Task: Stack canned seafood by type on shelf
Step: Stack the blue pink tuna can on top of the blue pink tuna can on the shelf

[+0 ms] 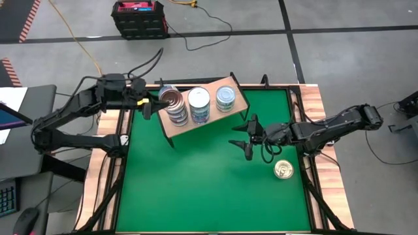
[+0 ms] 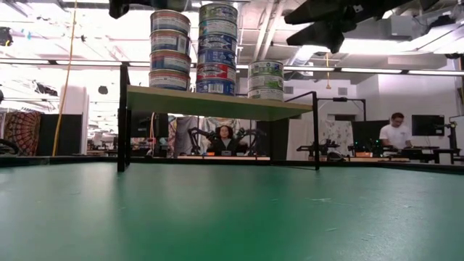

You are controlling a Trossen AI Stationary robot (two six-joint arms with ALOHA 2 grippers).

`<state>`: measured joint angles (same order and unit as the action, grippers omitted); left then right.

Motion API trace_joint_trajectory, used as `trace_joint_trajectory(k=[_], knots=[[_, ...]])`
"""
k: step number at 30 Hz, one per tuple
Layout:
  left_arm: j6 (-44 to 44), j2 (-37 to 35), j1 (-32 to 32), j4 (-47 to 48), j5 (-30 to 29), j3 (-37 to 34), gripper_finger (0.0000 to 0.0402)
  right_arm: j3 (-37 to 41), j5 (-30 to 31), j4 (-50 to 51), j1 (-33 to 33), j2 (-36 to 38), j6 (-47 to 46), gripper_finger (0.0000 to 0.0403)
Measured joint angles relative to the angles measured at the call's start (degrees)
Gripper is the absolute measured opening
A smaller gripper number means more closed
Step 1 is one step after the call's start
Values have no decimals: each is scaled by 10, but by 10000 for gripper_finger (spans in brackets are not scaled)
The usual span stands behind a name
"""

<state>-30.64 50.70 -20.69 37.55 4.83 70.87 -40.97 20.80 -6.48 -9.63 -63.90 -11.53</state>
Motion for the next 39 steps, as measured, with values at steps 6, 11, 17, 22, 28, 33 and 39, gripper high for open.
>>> trace_joint_trajectory(k=[6,11,17,22,28,33,39], knots=[[-2,13,0,15,12,0,206,0,0,-2,0,0,0,292],[-2,33,0,9,17,0,205,0,0,-7,0,0,0,292],[-2,35,0,10,2,0,205,0,0,-8,0,0,-1,292],[3,21,0,-11,-9,0,209,0,0,-8,0,0,-1,292],[18,13,0,3,-6,0,244,0,0,-9,0,0,-2,292],[15,28,0,26,-9,0,267,0,0,-17,0,0,-1,292],[15,29,0,13,-3,0,252,0,0,-18,0,-1,-1,292]])
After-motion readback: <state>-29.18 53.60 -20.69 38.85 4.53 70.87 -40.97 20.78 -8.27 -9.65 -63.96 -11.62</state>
